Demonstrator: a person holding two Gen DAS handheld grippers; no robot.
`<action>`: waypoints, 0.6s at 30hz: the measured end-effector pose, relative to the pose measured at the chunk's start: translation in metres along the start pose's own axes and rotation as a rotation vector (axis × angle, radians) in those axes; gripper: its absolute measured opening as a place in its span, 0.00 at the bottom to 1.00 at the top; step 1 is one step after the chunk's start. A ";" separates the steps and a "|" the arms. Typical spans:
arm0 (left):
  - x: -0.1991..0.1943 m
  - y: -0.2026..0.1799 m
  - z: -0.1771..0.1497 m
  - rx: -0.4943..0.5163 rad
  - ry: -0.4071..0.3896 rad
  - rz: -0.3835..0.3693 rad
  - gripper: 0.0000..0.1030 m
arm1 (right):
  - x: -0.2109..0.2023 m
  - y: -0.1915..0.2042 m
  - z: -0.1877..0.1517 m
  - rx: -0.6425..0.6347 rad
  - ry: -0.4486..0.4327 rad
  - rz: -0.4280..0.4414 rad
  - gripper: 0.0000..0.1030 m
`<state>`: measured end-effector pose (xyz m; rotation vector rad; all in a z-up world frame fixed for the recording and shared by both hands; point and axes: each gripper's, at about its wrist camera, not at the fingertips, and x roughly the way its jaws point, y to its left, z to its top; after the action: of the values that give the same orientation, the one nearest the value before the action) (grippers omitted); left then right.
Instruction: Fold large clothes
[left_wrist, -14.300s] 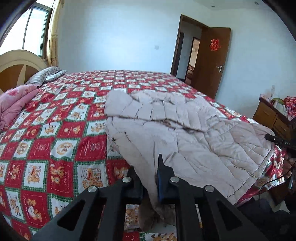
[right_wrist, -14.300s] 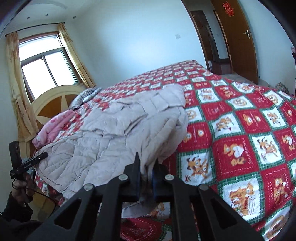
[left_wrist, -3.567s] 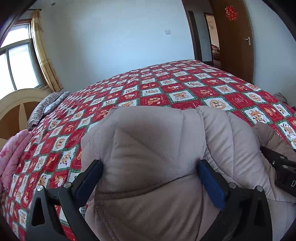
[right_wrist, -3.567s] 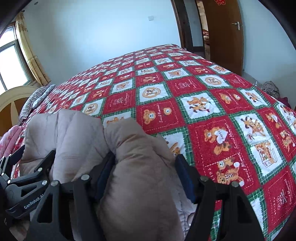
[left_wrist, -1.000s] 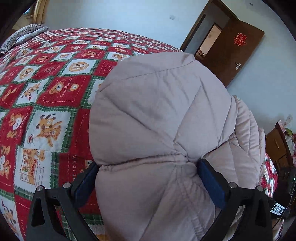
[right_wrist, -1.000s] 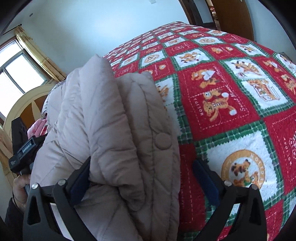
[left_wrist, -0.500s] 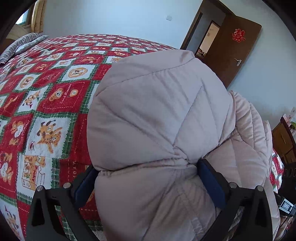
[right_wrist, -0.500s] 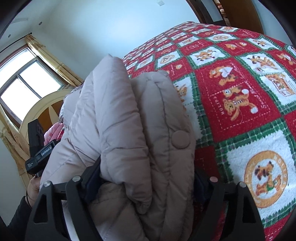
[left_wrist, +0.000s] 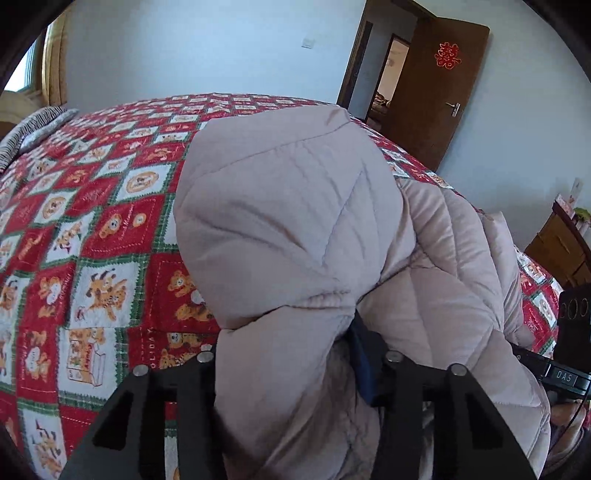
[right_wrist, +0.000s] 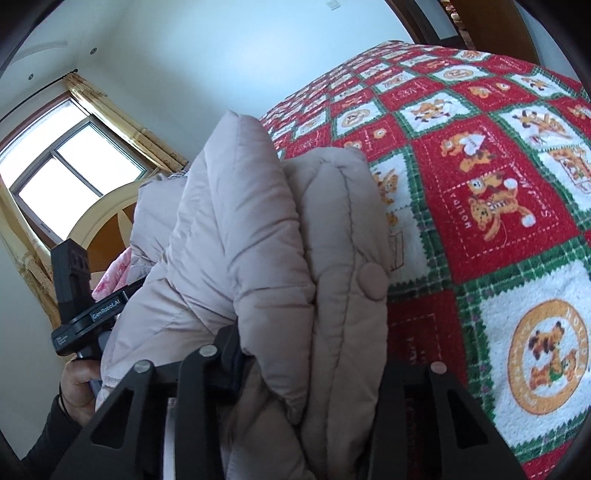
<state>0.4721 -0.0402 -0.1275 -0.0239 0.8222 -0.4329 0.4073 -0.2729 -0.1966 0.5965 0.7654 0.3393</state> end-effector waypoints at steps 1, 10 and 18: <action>-0.006 -0.003 0.000 0.015 -0.010 0.017 0.42 | -0.002 0.003 0.000 -0.001 -0.007 -0.014 0.36; -0.044 -0.012 -0.012 0.072 -0.083 0.087 0.33 | -0.003 0.031 -0.003 -0.069 -0.017 -0.092 0.30; -0.061 -0.007 -0.016 0.064 -0.110 0.102 0.30 | -0.003 0.043 -0.008 -0.123 -0.023 -0.122 0.28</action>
<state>0.4209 -0.0211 -0.0941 0.0530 0.6974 -0.3580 0.3961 -0.2379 -0.1729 0.4358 0.7497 0.2648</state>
